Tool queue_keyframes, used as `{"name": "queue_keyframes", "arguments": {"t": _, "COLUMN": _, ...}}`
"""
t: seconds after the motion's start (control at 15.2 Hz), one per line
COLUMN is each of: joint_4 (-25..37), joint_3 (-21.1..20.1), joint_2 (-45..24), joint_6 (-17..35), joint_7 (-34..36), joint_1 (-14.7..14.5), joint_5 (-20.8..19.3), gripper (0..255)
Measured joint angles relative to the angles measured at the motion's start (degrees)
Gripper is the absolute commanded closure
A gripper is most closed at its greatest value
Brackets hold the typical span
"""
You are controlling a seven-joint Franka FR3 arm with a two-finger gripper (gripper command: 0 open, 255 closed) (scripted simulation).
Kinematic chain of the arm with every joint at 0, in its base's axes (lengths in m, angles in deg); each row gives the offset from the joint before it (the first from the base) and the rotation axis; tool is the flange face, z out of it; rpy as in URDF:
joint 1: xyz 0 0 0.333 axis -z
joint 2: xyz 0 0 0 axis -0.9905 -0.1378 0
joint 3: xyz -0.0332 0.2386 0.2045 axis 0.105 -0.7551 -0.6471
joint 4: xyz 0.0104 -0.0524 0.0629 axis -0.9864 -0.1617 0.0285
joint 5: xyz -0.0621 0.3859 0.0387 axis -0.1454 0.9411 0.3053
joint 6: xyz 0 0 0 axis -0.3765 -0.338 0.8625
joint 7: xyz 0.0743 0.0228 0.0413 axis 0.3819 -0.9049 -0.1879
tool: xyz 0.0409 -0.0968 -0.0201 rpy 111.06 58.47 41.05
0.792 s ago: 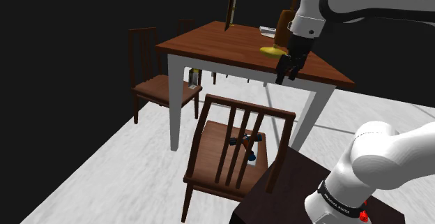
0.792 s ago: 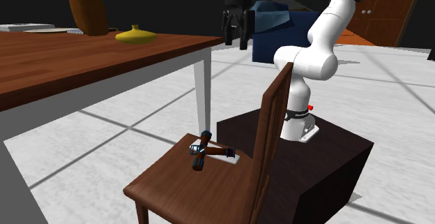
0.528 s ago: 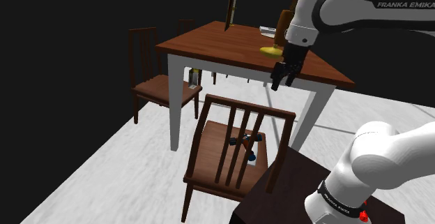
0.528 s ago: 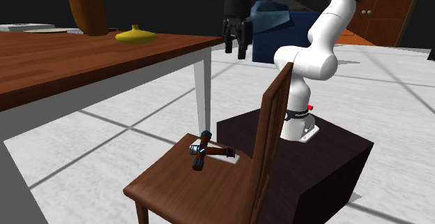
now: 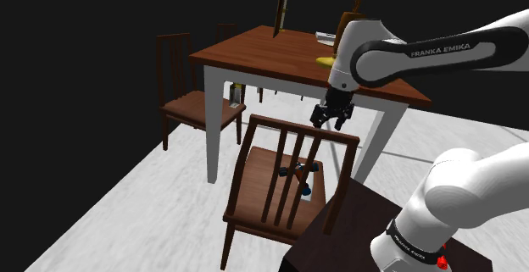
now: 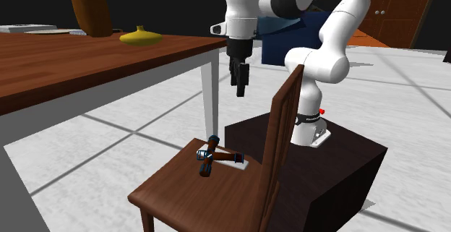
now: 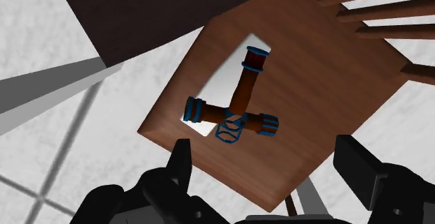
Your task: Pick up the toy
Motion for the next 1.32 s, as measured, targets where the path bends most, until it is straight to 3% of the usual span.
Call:
{"name": "queue_keyframes", "arguments": {"t": 0.2, "joint_4": -4.1, "joint_3": -2.1, "joint_2": -3.4, "joint_6": 7.3, "joint_7": 5.4, "joint_1": 0.7, "joint_5": 0.6, "gripper": 0}}
{"name": "queue_keyframes", "arguments": {"t": 0.73, "joint_4": -7.5, "joint_3": -6.0, "joint_2": -20.3, "joint_6": 27.2, "joint_7": 18.9, "joint_1": 5.2, "joint_5": -1.2, "gripper": 0}}
{"name": "queue_keyframes", "arguments": {"t": 1.06, "joint_4": -6.8, "joint_3": -8.5, "joint_2": -33.4, "joint_6": 38.5, "joint_7": 29.9, "joint_1": 8.8, "joint_5": -6.9, "gripper": 0}}
{"name": "queue_keyframes", "arguments": {"t": 1.32, "joint_4": -7.0, "joint_3": -8.5, "joint_2": -37.6, "joint_6": 42.7, "joint_7": 33.2, "joint_1": 9.7, "joint_5": -10.3, "gripper": 0}}
